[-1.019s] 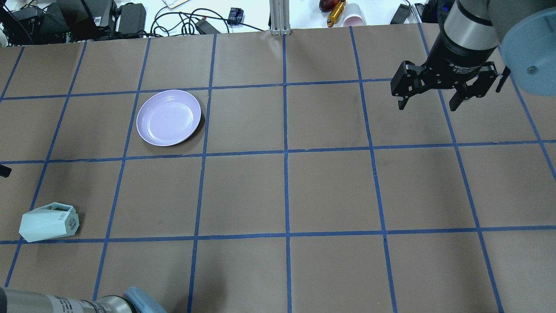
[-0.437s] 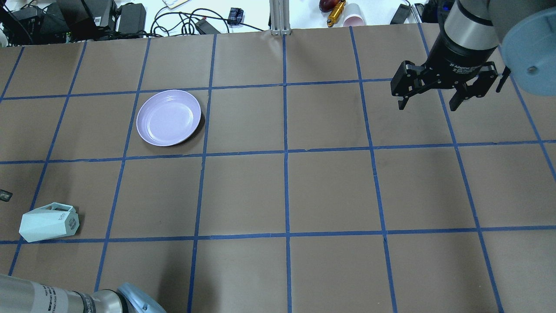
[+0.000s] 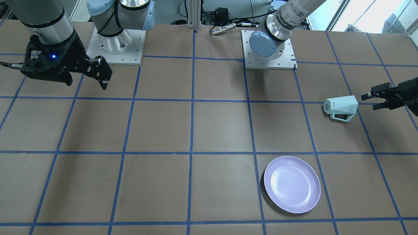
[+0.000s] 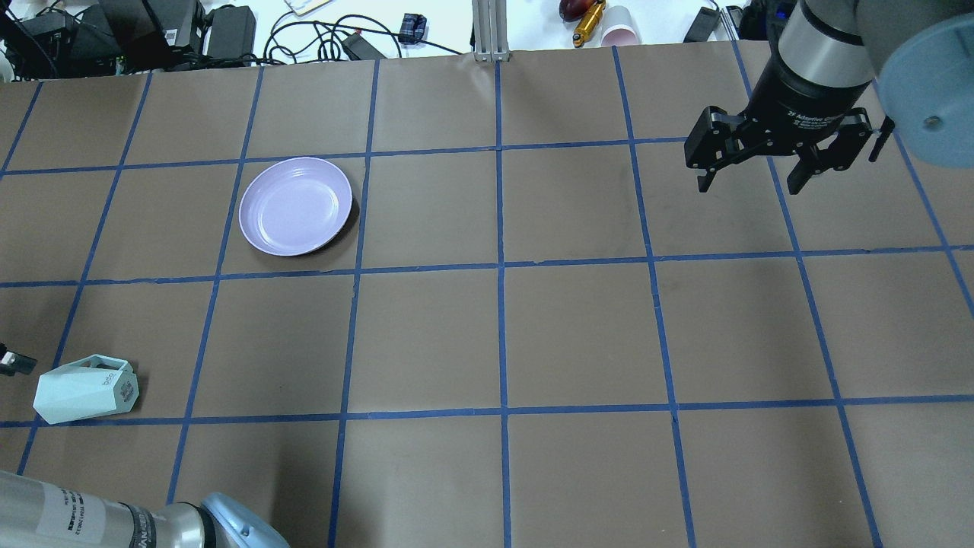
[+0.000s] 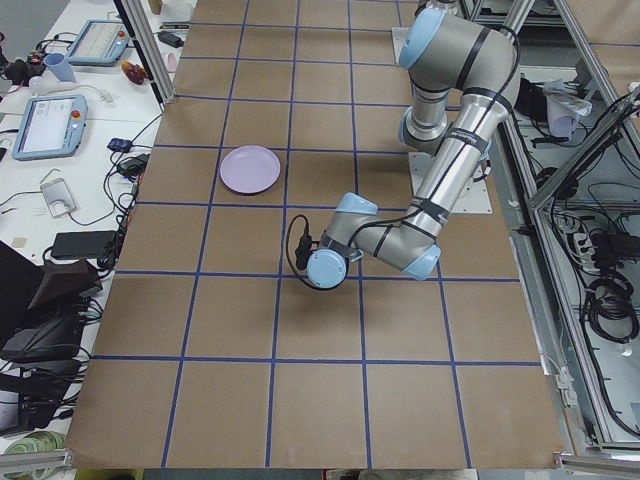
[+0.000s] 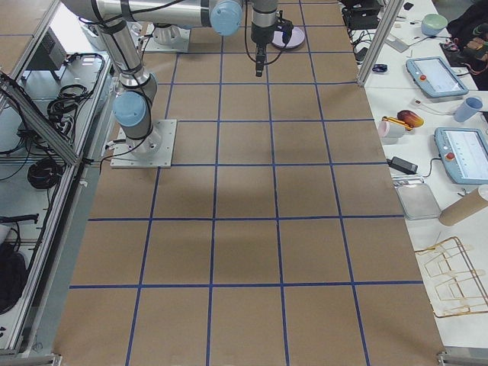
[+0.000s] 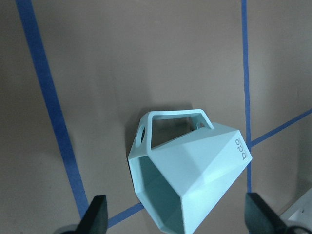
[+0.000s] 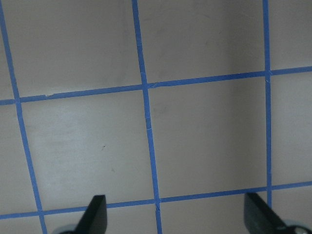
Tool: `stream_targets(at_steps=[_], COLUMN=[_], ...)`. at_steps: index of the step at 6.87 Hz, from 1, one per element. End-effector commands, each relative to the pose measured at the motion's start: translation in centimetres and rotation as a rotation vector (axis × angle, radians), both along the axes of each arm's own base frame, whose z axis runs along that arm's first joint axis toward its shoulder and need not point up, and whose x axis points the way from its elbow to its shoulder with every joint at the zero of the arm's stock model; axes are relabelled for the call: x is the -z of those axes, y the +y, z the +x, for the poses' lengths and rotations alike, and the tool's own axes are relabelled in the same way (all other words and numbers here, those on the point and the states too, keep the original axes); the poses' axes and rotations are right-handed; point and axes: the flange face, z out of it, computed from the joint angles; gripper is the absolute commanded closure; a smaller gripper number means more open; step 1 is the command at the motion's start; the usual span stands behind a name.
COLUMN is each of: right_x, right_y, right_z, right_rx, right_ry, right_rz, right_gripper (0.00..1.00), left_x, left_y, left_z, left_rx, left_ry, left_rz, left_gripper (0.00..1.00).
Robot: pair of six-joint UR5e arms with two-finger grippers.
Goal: Flip cup and place on plate
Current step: 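Close the left gripper on the mint-green cup's rim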
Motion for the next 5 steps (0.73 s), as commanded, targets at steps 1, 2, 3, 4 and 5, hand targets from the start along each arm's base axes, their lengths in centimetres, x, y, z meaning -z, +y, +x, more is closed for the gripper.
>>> stream_targets(at_steps=[1,2,3,4,5], right_x=[0.0,0.0,0.0,0.0,0.0], right_y=[0.0,0.0,0.0,0.0,0.0], right_z=[0.0,0.0,0.0,0.0,0.0], right_rx=[0.0,0.0,0.0,0.0,0.0], right_ry=[0.0,0.0,0.0,0.0,0.0], right_rz=[0.0,0.0,0.0,0.0,0.0], right_gripper=[0.0,0.0,0.0,0.0,0.0], left_x=[2.0,2.1,2.3,2.5,2.8], left_y=[1.2,1.4,1.5,1.5,1.7], left_z=[-0.9,-1.3,-1.4,-1.7,-2.1], left_rx=[-0.003,-0.012,-0.014,-0.021,-0.027], left_ry=[0.064,0.085,0.095,0.113,0.138], left_rz=[0.039,0.058,0.063,0.069,0.082], left_gripper=[0.0,0.0,0.0,0.0,0.0])
